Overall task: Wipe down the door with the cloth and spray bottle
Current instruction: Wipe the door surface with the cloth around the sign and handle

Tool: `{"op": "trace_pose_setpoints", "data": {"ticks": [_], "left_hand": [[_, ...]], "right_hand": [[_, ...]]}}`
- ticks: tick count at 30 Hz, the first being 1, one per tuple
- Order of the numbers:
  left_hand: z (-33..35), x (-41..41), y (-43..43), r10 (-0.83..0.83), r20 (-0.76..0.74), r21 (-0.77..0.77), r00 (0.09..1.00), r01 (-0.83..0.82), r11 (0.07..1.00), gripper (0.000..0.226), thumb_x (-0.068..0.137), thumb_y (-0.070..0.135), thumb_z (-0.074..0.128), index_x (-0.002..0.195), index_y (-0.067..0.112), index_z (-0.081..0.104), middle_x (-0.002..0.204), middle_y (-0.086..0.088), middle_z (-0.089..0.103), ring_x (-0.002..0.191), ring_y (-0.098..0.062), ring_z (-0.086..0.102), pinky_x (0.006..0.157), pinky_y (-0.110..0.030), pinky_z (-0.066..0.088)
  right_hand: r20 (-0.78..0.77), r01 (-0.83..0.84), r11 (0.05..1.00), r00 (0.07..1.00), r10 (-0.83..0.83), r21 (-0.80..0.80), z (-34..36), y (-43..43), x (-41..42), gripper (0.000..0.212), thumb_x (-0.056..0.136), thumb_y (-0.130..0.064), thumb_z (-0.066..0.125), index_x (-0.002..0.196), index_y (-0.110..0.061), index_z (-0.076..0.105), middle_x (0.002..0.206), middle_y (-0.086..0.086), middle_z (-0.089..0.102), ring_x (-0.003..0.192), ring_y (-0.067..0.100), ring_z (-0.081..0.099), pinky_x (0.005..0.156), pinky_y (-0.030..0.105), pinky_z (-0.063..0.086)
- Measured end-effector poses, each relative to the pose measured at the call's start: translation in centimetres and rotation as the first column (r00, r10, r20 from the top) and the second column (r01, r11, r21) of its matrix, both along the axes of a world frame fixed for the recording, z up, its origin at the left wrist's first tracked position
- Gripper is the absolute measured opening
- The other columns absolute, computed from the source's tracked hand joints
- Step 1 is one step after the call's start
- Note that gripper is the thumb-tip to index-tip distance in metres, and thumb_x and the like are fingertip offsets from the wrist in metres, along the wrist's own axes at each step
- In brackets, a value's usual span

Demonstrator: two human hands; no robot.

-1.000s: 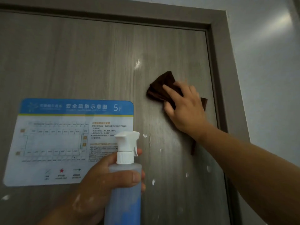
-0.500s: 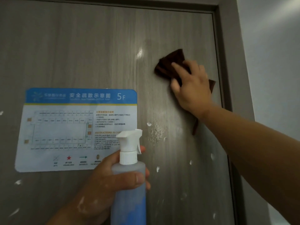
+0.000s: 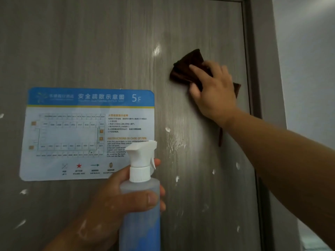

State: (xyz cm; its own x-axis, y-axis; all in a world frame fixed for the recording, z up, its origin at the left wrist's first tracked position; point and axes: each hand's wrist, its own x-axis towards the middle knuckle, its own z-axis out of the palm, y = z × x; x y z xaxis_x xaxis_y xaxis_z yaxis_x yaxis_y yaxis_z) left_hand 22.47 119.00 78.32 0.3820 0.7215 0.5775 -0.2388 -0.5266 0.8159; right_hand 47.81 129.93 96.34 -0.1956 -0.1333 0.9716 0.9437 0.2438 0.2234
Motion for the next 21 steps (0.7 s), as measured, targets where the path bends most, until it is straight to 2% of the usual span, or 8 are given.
{"op": "trace_pose_setpoints", "data": {"ticks": [3, 7, 9, 11, 14, 17, 19, 21], "left_hand": [[-0.4, -0.1, 0.2, -0.007, -0.002, -0.021, 1.000, 0.007, 1.000, 0.093, 0.026, 0.030, 0.097, 0.114, 0.014, 0.069, 0.086, -0.029, 0.066, 0.069, -0.042, 0.064, 0.064, -0.045, 0.054], [-1.0, -0.2, 0.3, -0.014, 0.010, -0.040, 1.000, 0.015, 0.999, 0.090, 0.027, 0.028, 0.097, 0.112, 0.015, 0.069, 0.085, -0.030, 0.066, 0.068, -0.042, 0.064, 0.063, -0.045, 0.055], [-1.1, -0.2, 0.4, -0.014, 0.007, -0.050, 1.000, 0.015, 0.999, 0.089, 0.029, 0.027, 0.097, 0.113, 0.014, 0.069, 0.086, -0.031, 0.066, 0.068, -0.043, 0.064, 0.065, -0.046, 0.055], [-1.2, -0.3, 0.4, -0.008, 0.003, -0.053, 1.000, 0.008, 0.999, 0.088, 0.031, 0.026, 0.097, 0.114, 0.014, 0.068, 0.086, -0.030, 0.066, 0.068, -0.043, 0.064, 0.065, -0.046, 0.054], [-1.0, -0.4, 0.5, 0.009, -0.001, -0.054, 1.000, -0.009, 0.998, 0.088, 0.030, 0.027, 0.097, 0.112, 0.014, 0.069, 0.086, -0.030, 0.066, 0.070, -0.043, 0.064, 0.067, -0.046, 0.053], [-0.8, -0.6, 0.7, 0.010, 0.005, -0.061, 1.000, -0.010, 0.998, 0.088, 0.029, 0.027, 0.096, 0.112, 0.014, 0.069, 0.086, -0.030, 0.066, 0.070, -0.043, 0.064, 0.068, -0.047, 0.054], [-0.8, -0.6, 0.9, 0.012, 0.011, -0.063, 1.000, -0.011, 0.998, 0.086, 0.032, 0.026, 0.096, 0.113, 0.013, 0.069, 0.087, -0.031, 0.065, 0.070, -0.042, 0.064, 0.068, -0.048, 0.054], [-1.1, -0.5, 1.0, 0.006, 0.024, -0.070, 1.000, -0.004, 0.998, 0.087, 0.033, 0.025, 0.096, 0.114, 0.013, 0.068, 0.086, -0.031, 0.065, 0.069, -0.042, 0.064, 0.066, -0.047, 0.054]], "right_hand": [[0.069, -0.027, 0.999, 0.997, 0.025, 0.029, -3.2, 0.1, -2.1, 0.053, 0.094, -0.040, 0.055, 0.143, -0.020, 0.059, 0.138, 0.014, 0.055, 0.111, 0.035, 0.053, 0.094, 0.045, 0.045], [0.460, -0.017, 1.000, 0.888, 0.020, -0.009, -12.2, -0.1, -1.8, 0.051, 0.091, -0.037, 0.063, 0.140, -0.020, 0.062, 0.133, 0.013, 0.060, 0.099, 0.032, 0.055, 0.081, 0.042, 0.043], [0.582, 0.019, 1.000, 0.813, -0.008, -0.012, -13.0, -0.2, -0.4, 0.049, 0.092, -0.037, 0.063, 0.139, -0.022, 0.063, 0.131, 0.012, 0.061, 0.099, 0.031, 0.057, 0.080, 0.042, 0.043], [0.560, 0.043, 0.999, 0.828, -0.035, -0.001, -10.6, 0.0, 0.6, 0.049, 0.093, -0.038, 0.063, 0.139, -0.023, 0.063, 0.132, 0.012, 0.061, 0.098, 0.033, 0.057, 0.080, 0.043, 0.045], [0.321, 0.023, 0.999, 0.946, -0.036, 0.041, -4.3, 0.1, 0.6, 0.049, 0.093, -0.040, 0.058, 0.140, -0.024, 0.062, 0.133, 0.013, 0.059, 0.100, 0.035, 0.055, 0.082, 0.046, 0.047], [0.119, 0.017, 0.999, 0.993, -0.023, 0.046, -1.6, 0.1, -0.5, 0.049, 0.095, -0.040, 0.054, 0.141, -0.023, 0.061, 0.134, 0.012, 0.057, 0.105, 0.034, 0.054, 0.085, 0.049, 0.048], [0.126, -0.010, 0.999, 0.992, 0.004, 0.051, -3.4, 0.2, -1.7, 0.050, 0.094, -0.039, 0.056, 0.140, -0.020, 0.062, 0.134, 0.014, 0.057, 0.104, 0.035, 0.054, 0.086, 0.047, 0.047], [0.279, -0.024, 0.999, 0.960, 0.015, 0.029, -7.9, 0.1, -2.1, 0.052, 0.091, -0.038, 0.061, 0.140, -0.020, 0.062, 0.133, 0.014, 0.058, 0.101, 0.034, 0.054, 0.084, 0.044, 0.044]]}}
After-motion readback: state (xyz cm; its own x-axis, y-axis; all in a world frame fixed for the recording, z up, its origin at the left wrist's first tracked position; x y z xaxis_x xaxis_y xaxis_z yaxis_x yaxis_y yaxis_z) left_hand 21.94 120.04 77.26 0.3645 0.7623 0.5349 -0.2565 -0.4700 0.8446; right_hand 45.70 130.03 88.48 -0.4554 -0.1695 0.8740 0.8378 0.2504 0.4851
